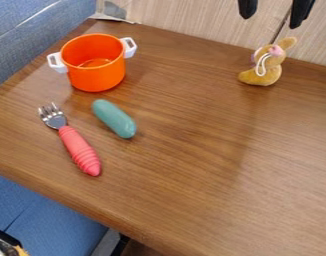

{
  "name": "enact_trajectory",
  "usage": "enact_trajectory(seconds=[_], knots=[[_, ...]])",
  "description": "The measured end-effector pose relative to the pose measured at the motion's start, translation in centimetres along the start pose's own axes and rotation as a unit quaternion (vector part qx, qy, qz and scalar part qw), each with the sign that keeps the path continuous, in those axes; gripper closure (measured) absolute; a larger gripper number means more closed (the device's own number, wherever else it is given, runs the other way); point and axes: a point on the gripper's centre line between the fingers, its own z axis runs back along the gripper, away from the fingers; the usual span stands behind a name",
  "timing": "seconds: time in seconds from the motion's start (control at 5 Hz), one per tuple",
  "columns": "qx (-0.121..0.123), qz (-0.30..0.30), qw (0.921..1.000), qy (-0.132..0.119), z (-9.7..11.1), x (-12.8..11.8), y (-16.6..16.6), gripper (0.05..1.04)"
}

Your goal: Move the pink fork to the right

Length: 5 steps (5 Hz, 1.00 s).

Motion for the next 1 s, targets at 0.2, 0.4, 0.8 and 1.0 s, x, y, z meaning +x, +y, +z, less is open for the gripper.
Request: enact_trajectory(seconds=[0.2, 0.4, 0.8, 1.0], knots=[[0.002, 0.005, 0.9998, 0.021, -1.5, -0.2, 0.1, 0.083], [0.007, 0.017, 0.9994, 0.03, -2.1, -0.6, 0.4, 0.083], [0.02, 0.094, 0.9953, -0.005, 1.2, -4.7, 2.7, 0.083], [0.035, 0.203, 0.9786, 0.01, 1.7, -8.6, 3.2, 0.083]])
